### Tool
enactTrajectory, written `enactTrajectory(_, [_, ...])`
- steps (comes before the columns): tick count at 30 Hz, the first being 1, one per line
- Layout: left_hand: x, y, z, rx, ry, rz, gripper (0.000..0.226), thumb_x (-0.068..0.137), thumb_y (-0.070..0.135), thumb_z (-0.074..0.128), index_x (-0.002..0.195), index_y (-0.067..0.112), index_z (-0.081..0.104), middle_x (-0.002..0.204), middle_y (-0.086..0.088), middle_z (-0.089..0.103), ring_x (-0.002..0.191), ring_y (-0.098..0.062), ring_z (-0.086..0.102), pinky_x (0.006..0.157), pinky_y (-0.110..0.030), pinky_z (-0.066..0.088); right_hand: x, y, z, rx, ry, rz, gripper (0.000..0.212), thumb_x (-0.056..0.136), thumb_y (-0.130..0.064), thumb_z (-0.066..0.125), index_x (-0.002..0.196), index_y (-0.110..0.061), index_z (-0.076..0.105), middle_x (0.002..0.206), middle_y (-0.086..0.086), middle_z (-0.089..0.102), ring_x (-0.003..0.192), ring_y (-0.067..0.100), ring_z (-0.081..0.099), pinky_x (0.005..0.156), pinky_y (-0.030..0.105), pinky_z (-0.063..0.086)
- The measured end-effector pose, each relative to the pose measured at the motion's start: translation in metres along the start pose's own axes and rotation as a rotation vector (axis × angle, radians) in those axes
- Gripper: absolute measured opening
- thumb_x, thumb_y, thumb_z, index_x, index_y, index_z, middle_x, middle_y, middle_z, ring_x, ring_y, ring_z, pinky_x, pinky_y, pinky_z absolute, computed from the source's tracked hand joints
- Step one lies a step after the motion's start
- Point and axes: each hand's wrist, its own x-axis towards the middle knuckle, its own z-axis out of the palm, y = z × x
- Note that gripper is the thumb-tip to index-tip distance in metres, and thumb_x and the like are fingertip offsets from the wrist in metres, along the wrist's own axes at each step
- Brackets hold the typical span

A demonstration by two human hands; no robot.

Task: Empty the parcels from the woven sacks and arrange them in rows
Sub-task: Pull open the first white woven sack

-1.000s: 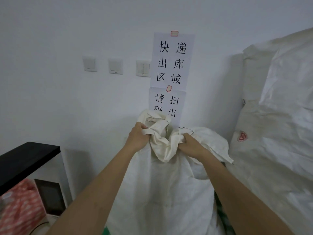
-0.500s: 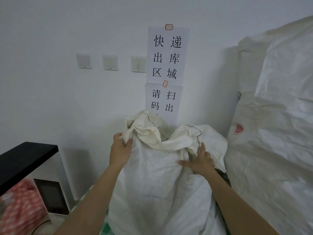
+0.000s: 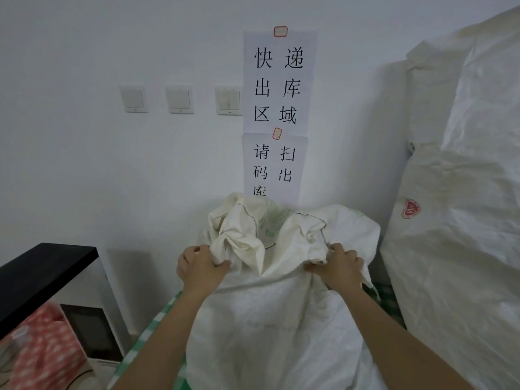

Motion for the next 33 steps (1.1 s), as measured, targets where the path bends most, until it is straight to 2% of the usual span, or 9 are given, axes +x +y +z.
enactTrajectory(2, [0.006, -0.003, 0.006, -0.019, -0.098, -0.007, 0.065, 0.081, 0.054, 0.064, 0.13, 0.016, 0.044, 0.149, -0.011, 0.028, 0.141, -0.036, 0.015, 0.113, -0.048, 0.022, 0.002, -0.002, 0.0, -0.072, 0.018, 0.002, 0.087, 0.066, -0.067, 0.072, 0.135, -0.025, 0.04, 0.136, 0.015, 0.035, 0.128, 0.035, 0.032, 0.103, 0.042, 0.031])
enactTrajectory(7, [0.012, -0.002, 0.014, -0.088, -0.179, 0.069, 0.064, 0.078, 0.046, 0.071, 0.122, 0.008, 0.044, 0.123, -0.01, 0.052, 0.114, -0.031, 0.05, 0.097, -0.038, 0.038, 0.012, 0.002, -0.001, 0.002, -0.037, 0.006, 0.067, 0.074, -0.057, 0.07, 0.127, -0.024, 0.045, 0.133, 0.015, 0.039, 0.121, 0.039, 0.041, 0.101, 0.046, 0.034])
enactTrajectory(12, [0.01, 0.003, 0.008, -0.026, -0.076, -0.047, 0.054, 0.088, 0.036, 0.064, 0.124, 0.005, 0.037, 0.123, -0.018, 0.046, 0.113, -0.039, 0.048, 0.089, -0.04, 0.04, 0.013, -0.017, -0.009, 0.138, -0.076, -0.149, 0.026, 0.092, -0.041, 0.054, 0.096, -0.015, 0.055, 0.1, 0.009, 0.062, 0.086, 0.026, 0.06, 0.075, 0.036, 0.049])
enactTrajectory(16, [0.021, 0.019, -0.016, -0.39, 0.067, 0.054, 0.025, 0.095, 0.018, 0.052, 0.112, 0.002, 0.045, 0.103, -0.014, 0.057, 0.095, -0.034, 0.057, 0.07, -0.034, 0.04, 0.01, -0.052, -0.036, 0.582, -0.039, -0.251, 0.006, 0.096, -0.026, 0.053, 0.1, -0.023, 0.055, 0.093, -0.006, 0.061, 0.084, 0.012, 0.056, 0.071, 0.025, 0.043])
enactTrajectory(19, [0.017, 0.044, -0.03, -0.722, 0.155, 0.102, 0.014, 0.096, 0.017, 0.052, 0.101, 0.007, 0.044, 0.085, -0.002, 0.051, 0.075, -0.018, 0.051, 0.057, -0.027, 0.037, 0.008, -0.056, -0.035, 0.641, -0.013, -0.279, 0.011, 0.097, -0.016, 0.05, 0.104, -0.015, 0.059, 0.094, -0.004, 0.065, 0.086, 0.008, 0.059, 0.064, 0.013, 0.043])
enactTrajectory(22, [0.018, 0.055, -0.023, -0.77, 0.065, 0.051, 0.013, 0.094, 0.01, 0.049, 0.106, 0.005, 0.045, 0.093, -0.008, 0.053, 0.075, -0.017, 0.049, 0.057, -0.024, 0.036, 0.01, -0.049, -0.015, 0.379, -0.122, -0.189, 0.031, 0.099, -0.026, 0.048, 0.122, -0.007, 0.057, 0.118, 0.013, 0.064, 0.104, 0.029, 0.06, 0.08, 0.029, 0.046])
enactTrajectory(24, [0.02, 0.066, -0.024, -0.843, 0.016, 0.061, 0.014, 0.093, 0.008, 0.048, 0.107, 0.006, 0.047, 0.095, -0.009, 0.054, 0.077, -0.016, 0.05, 0.06, -0.024, 0.037, 0.012, -0.059, -0.019, 0.469, -0.147, -0.163, 0.037, 0.099, -0.029, 0.049, 0.131, -0.012, 0.053, 0.127, 0.01, 0.06, 0.112, 0.027, 0.057, 0.087, 0.031, 0.045])
enactTrajectory(28, [0.028, 0.086, -0.048, -1.14, 0.052, 0.161, 0.029, 0.082, 0.021, 0.056, 0.107, 0.006, 0.053, 0.095, -0.004, 0.06, 0.082, -0.016, 0.056, 0.071, -0.028, 0.046, 0.013, -0.088, -0.056, 0.797, -0.026, -0.347, 0.027, 0.096, -0.008, 0.048, 0.118, -0.022, 0.054, 0.1, -0.012, 0.06, 0.087, 0.0, 0.054, 0.064, 0.004, 0.041])
enactTrajectory(33, [0.032, 0.081, -0.035, -1.089, -0.057, 0.054, 0.022, 0.087, 0.016, 0.06, 0.106, 0.011, 0.049, 0.094, -0.001, 0.057, 0.089, -0.021, 0.054, 0.064, -0.025, 0.041, 0.022, -0.061, -0.033, 0.55, -0.084, -0.206, 0.012, 0.098, -0.027, 0.047, 0.102, -0.018, 0.054, 0.08, -0.006, 0.054, 0.076, 0.015, 0.051, 0.058, 0.022, 0.039])
